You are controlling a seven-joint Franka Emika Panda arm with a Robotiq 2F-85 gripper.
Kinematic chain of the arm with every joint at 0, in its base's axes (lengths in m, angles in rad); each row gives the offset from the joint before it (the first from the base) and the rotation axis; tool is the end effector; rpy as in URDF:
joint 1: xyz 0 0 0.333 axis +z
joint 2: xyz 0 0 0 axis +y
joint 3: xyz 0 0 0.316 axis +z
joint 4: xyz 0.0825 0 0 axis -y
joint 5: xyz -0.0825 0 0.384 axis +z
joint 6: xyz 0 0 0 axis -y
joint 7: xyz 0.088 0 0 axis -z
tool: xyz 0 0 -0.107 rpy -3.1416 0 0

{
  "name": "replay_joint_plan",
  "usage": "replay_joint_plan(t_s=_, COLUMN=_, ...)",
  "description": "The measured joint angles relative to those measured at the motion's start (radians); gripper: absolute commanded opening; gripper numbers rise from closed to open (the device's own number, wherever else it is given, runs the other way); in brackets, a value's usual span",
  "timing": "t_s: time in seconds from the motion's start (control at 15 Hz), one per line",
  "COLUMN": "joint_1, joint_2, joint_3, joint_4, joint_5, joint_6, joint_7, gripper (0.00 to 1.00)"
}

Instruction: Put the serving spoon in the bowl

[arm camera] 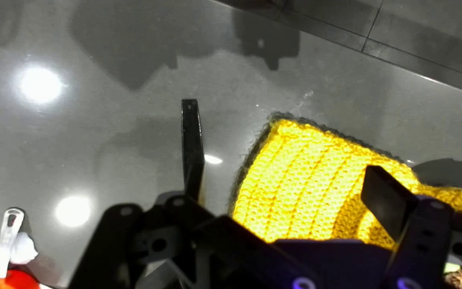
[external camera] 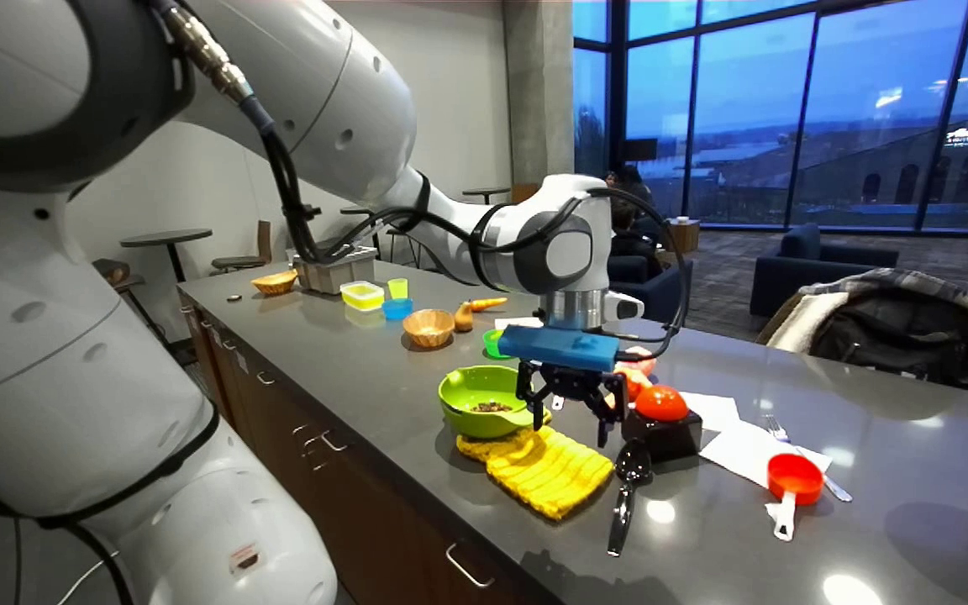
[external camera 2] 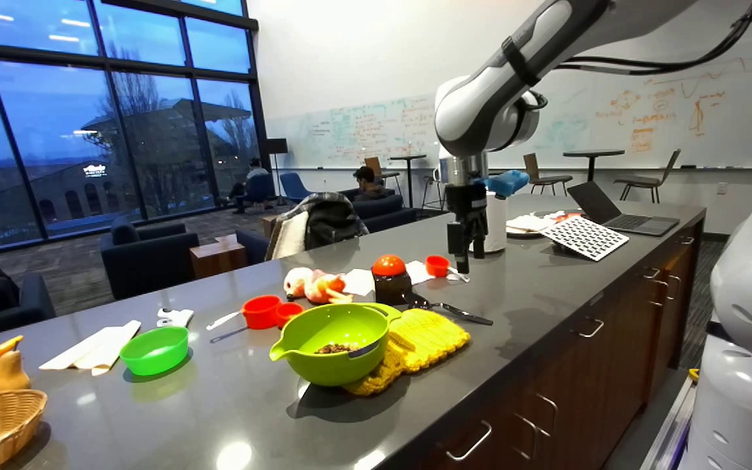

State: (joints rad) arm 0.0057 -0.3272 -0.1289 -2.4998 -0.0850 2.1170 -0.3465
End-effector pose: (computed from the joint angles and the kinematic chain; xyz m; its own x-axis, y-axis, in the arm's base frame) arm 0.4184 -0.0555 0.3965 0.9598 0.2732 -0.0641 0.2742 -0.9616 0.0073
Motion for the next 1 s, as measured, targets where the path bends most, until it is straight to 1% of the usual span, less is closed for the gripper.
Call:
replay_joint_plan(t_s=0.27, joint_1=-0.015, joint_2=0.07, joint_3=-0.026, joint_4=0.008, joint_5=0.0, joint_6=0.006, joint_7=-0.079, gripper=1.0)
replay_joint_plan(t_s=0.53, joint_1=-0.034, joint_2=0.165, joint_3=-0.048, joint_4=0.041, joint_5=0.018, joint_6=0.041, joint_7=-0.125, gripper=1.0)
replay_joint_plan(t_s=0.8, joint_1=-0.043, joint_2=0.29, joint_3=-0.049, joint_4=0.116, joint_5=0.087, joint_6=0.052, joint_7=-0.154, gripper=1.0)
replay_joint_plan(t_s=1.0, joint_1=-0.044, joint_2=0.38, joint_3=-0.035, joint_4=0.167, joint_5=0.128, joint_6=0.052, joint_7=-0.157, gripper=1.0)
